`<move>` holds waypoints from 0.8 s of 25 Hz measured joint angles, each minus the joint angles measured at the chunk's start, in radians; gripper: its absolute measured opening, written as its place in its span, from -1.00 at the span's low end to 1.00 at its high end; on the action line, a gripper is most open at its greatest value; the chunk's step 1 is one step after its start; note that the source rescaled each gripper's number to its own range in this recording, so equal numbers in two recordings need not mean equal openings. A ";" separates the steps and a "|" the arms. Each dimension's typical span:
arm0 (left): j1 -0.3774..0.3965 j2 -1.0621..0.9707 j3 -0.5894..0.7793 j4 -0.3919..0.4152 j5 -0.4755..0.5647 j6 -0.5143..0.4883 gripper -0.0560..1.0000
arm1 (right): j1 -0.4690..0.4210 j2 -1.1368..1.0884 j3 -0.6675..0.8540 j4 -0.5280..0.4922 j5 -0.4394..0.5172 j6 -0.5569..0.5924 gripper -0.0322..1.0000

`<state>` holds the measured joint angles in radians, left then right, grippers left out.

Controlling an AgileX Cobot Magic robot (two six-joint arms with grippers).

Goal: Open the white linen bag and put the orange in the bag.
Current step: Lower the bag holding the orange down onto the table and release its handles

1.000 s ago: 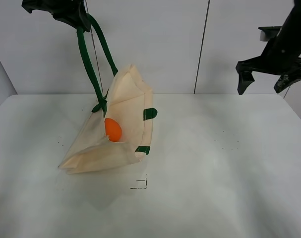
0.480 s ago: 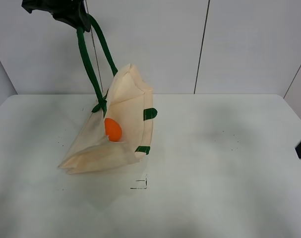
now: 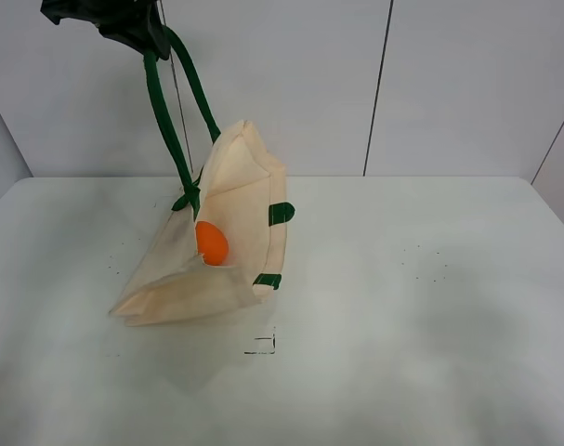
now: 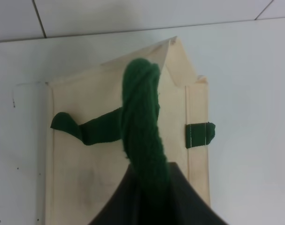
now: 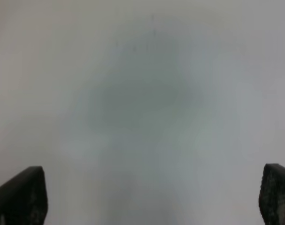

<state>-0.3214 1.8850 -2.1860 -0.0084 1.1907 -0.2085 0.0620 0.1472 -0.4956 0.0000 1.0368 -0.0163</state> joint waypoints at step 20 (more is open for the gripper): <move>0.000 0.131 0.151 -0.058 -0.099 0.030 -0.83 | 0.000 -0.151 0.003 0.000 -0.009 -0.002 1.00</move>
<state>-0.3214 2.0165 -2.0353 -0.0668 1.0918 -0.1789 0.0620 -0.0033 -0.4924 0.0000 1.0277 -0.0179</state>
